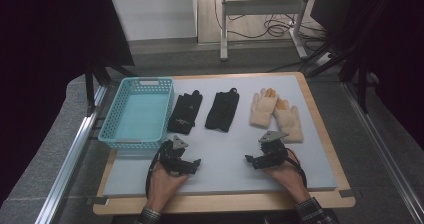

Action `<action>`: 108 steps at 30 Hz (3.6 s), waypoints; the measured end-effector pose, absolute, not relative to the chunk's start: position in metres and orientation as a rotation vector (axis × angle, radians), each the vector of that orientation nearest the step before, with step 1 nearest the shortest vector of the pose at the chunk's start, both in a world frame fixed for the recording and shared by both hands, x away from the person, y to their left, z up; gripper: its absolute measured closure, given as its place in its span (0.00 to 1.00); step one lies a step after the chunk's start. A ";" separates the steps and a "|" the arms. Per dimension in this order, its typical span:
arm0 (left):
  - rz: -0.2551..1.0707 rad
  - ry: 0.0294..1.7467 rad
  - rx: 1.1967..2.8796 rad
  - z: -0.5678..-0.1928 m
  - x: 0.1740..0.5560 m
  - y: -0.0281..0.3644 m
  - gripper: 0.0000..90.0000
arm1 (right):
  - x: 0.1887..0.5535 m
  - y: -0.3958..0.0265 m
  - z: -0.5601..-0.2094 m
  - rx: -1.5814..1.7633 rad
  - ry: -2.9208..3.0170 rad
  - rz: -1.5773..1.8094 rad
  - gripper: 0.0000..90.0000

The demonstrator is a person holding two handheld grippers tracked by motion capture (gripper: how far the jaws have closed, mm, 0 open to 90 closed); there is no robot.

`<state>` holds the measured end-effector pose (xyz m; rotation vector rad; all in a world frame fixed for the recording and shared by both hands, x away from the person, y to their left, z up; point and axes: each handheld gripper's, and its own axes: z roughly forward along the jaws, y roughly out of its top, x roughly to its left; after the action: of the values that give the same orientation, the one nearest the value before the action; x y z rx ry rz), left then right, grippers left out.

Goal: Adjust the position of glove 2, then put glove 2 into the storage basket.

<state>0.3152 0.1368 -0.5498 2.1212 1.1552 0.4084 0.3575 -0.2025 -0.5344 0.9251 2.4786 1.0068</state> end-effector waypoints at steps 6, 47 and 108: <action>0.409 1.155 2.119 -0.550 0.315 0.137 0.01 | 0.358 -0.203 -0.534 0.924 2.479 1.013 0.14; 0.413 1.154 2.117 -0.550 0.315 0.137 0.01 | 0.412 -0.175 -0.513 1.026 2.426 1.092 0.25; 0.413 1.151 2.115 -0.550 0.314 0.137 0.02 | 0.529 -0.095 -0.525 1.094 2.482 1.027 0.74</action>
<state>0.3145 0.1371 -0.5501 2.1153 1.1514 0.4127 0.5290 -0.0949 -0.5250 1.0940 2.4818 1.0268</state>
